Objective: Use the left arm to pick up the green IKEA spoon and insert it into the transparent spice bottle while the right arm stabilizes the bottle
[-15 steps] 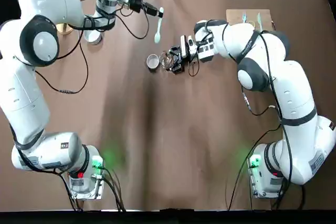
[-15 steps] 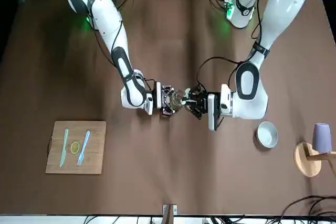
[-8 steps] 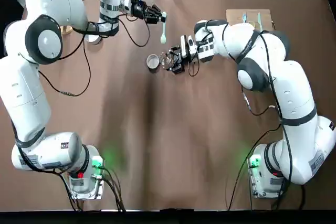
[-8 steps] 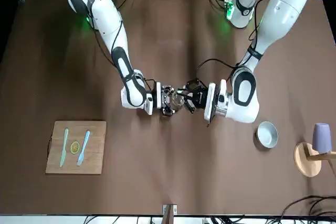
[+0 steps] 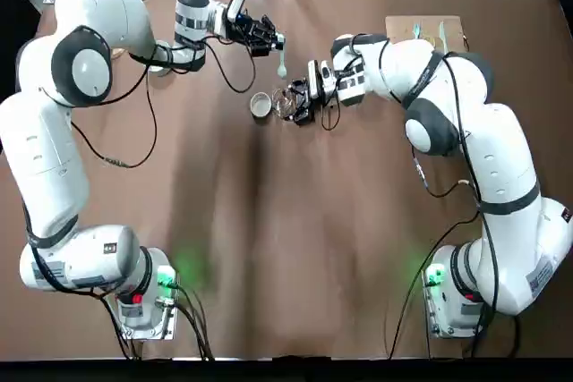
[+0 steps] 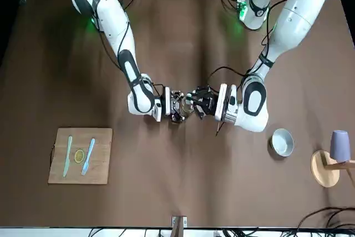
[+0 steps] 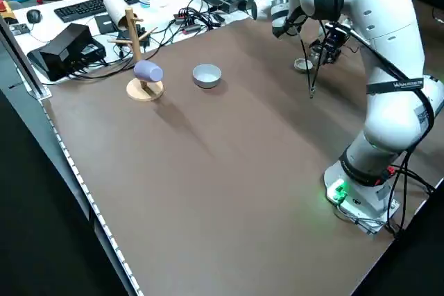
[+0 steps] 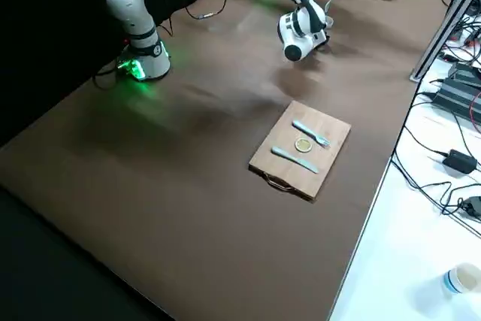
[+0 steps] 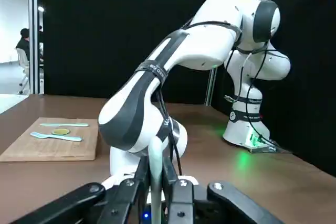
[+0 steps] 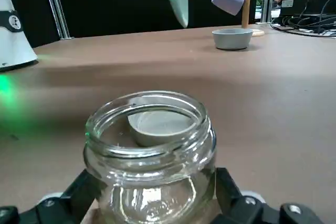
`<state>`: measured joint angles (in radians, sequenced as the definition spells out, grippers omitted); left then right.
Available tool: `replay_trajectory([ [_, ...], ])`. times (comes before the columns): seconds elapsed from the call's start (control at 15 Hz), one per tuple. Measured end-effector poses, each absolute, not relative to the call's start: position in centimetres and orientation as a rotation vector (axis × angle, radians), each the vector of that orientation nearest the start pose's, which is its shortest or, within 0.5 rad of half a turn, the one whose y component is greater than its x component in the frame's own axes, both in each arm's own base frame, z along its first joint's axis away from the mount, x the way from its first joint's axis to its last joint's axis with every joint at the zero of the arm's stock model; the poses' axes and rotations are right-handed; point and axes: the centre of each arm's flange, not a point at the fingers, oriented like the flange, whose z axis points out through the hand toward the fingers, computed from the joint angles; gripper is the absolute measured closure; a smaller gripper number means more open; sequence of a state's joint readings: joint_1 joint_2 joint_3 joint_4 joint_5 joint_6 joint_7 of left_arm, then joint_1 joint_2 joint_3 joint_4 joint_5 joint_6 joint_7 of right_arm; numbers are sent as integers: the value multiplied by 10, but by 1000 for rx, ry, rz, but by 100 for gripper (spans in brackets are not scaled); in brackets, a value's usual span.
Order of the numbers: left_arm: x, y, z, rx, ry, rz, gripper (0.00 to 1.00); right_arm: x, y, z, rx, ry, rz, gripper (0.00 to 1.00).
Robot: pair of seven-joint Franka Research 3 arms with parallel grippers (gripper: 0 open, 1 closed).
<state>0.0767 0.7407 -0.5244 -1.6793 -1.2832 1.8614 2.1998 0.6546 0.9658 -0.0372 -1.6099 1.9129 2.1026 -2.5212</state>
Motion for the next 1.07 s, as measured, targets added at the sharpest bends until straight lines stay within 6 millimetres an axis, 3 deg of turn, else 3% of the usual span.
replay_trajectory([
  [0.6, 562, -314, 218, 1050, -1343, 824, 87, 515, 423, 62, -1405, -1422, -979, 0],
  [1.07, 554, -309, 196, 1053, -1371, 791, 87, 514, 423, 61, -1406, -1422, -978, 0],
])
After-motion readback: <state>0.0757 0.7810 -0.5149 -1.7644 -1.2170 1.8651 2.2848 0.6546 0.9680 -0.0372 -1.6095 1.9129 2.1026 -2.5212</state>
